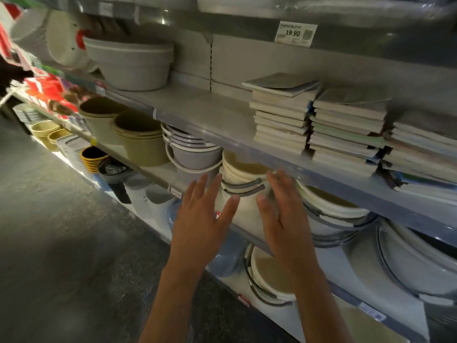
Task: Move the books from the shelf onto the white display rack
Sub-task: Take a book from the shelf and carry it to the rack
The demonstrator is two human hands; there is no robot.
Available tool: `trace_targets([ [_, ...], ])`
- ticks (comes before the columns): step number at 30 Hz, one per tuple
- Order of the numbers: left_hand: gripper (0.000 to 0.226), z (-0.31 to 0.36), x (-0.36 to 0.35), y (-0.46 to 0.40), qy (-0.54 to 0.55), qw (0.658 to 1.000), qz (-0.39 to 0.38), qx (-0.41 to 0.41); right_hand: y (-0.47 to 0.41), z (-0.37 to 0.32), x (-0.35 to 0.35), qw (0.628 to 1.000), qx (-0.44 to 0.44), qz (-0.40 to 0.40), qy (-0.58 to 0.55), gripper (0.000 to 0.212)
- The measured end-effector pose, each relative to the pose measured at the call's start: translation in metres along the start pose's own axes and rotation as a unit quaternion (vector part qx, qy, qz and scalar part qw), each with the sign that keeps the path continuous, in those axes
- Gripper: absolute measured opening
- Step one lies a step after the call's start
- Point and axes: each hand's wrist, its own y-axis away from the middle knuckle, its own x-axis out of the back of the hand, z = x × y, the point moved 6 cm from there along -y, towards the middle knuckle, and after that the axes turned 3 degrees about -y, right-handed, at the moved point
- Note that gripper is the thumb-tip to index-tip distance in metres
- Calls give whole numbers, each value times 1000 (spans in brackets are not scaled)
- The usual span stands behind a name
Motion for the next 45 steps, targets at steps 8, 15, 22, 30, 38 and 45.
trace_targets([
  [8, 80, 6, -15, -112, -1, 998, -8, -62, -101, 14, -8, 998, 4, 59, -5, 69],
  [15, 81, 17, -28, -188, 35, 995, -5, -91, -157, 18, 0, 982, 18, 186, -11, 63],
  [22, 86, 31, -29, -258, 88, 986, 10, -143, -205, 21, 8, 963, -3, 269, 8, 65],
  [30, 74, 54, -42, -331, 198, 963, -60, -174, -254, 25, 21, 950, -90, 295, 47, 74],
  [38, 40, 68, -66, -366, 255, 948, -91, -168, -288, 38, 28, 950, -122, 279, 72, 80],
  [45, 27, 72, -90, -385, 288, 948, -75, -112, -309, 48, 38, 928, -164, 276, 187, 76],
])
